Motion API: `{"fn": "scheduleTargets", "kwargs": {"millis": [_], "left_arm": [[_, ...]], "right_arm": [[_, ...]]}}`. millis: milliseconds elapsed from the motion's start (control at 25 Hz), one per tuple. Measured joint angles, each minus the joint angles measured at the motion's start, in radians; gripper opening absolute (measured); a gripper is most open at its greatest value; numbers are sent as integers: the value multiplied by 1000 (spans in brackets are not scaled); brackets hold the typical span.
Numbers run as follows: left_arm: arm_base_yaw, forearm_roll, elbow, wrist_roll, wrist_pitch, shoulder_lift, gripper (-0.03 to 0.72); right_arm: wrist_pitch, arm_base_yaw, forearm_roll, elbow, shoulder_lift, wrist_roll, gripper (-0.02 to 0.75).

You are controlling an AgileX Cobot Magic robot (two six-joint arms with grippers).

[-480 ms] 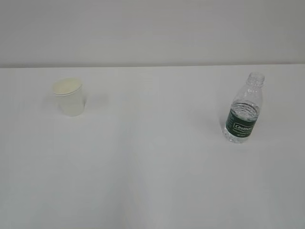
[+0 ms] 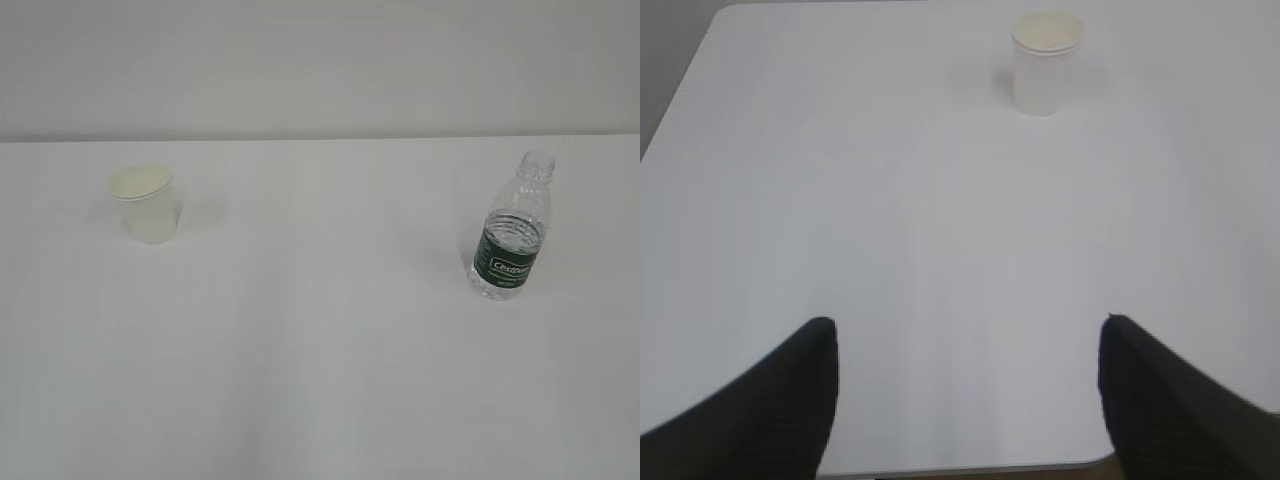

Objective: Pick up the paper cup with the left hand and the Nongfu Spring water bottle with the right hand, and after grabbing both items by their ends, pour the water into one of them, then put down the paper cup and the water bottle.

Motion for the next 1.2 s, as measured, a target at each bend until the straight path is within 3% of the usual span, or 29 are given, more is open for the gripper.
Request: {"fn": "scheduleTargets", "kwargs": {"millis": [1200], "left_arm": [[0,0,0,0,0,0,567]], "right_arm": [[0,0,0,0,0,0,524]]}}
